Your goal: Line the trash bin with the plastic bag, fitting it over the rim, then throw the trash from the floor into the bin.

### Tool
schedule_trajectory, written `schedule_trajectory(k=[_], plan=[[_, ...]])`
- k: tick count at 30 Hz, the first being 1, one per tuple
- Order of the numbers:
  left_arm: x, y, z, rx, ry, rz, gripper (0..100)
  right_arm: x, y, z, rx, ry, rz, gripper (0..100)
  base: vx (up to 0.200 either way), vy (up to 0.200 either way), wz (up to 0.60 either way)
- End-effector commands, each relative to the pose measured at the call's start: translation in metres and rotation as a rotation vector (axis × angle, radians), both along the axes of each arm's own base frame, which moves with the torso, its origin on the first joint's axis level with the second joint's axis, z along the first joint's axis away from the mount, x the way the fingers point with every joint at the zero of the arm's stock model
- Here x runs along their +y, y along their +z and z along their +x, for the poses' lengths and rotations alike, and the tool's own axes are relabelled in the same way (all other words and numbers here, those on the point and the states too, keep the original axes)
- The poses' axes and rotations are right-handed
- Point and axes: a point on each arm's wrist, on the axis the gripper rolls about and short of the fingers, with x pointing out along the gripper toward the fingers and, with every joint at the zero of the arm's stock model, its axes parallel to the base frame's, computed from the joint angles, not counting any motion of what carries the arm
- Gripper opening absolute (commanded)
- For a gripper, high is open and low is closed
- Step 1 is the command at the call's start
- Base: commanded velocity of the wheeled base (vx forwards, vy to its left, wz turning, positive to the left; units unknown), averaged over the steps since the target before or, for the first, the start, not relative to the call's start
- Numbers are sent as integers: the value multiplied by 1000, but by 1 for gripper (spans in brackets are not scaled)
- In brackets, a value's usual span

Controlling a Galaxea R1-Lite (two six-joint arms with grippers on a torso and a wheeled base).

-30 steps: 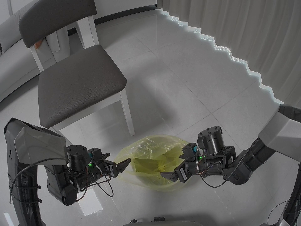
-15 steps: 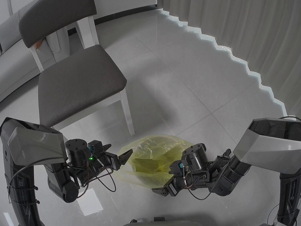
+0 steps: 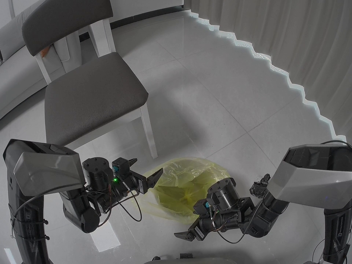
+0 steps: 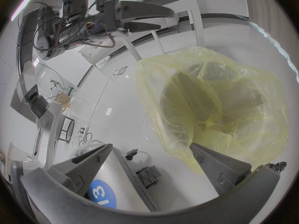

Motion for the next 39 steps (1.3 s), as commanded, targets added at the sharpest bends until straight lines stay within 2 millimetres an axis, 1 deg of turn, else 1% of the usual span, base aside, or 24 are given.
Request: schedule_trajectory(k=[1,2,4,8,9,10,11,14,17,20,21,22,26,31,32,35,38,39], plan=[[-4,-2,10,-37,-5,22,100,1,4,-2,-8,5,8,100,0,0,0],[-5,-3,15,-48,-8,57,100,0,14,1,-28,-3,28,100,0,0,0],[-5,-4,20,-58,-12,109,100,-1,25,3,-45,-17,54,100,0,0,0],[-9,-3,29,-88,-34,204,100,-14,54,10,-85,-76,112,100,0,0,0],[-10,-4,31,-96,-38,222,100,-18,60,12,-93,-89,123,100,0,0,0],[-10,-4,32,-99,-40,223,100,-18,61,12,-95,-90,125,100,0,0,0],[-12,-5,37,-121,-47,261,100,-27,74,17,-117,-125,150,100,0,0,0],[-15,-9,45,-150,-61,316,100,-41,94,23,-145,-182,196,100,0,0,0],[-18,-17,49,-142,-76,359,100,-56,110,29,-179,-234,223,100,0,0,0],[-20,-25,51,-132,-94,398,100,-72,119,36,-202,-285,233,100,0,0,0],[-20,-25,51,-131,-96,402,100,-73,120,37,-205,-289,234,100,0,0,0],[-21,-29,52,-126,-104,414,100,-81,122,39,-209,-313,235,100,0,0,0],[-27,-37,59,-119,-114,418,100,-95,124,37,-214,-348,228,100,0,0,0],[-31,-43,70,-99,-115,426,100,-104,135,34,-238,-367,241,100,0,0,0],[-34,-46,75,-88,-120,430,100,-108,138,31,-247,-374,246,100,0,0,0],[-40,-46,80,-88,-129,428,100,-113,140,28,-249,-383,246,100,0,0,0],[-46,-45,82,-89,-144,427,100,-117,139,27,-247,-394,242,100,0,0,0],[-47,-45,82,-88,-148,426,0,-119,138,26,-244,-398,239,100,0,0,0]])
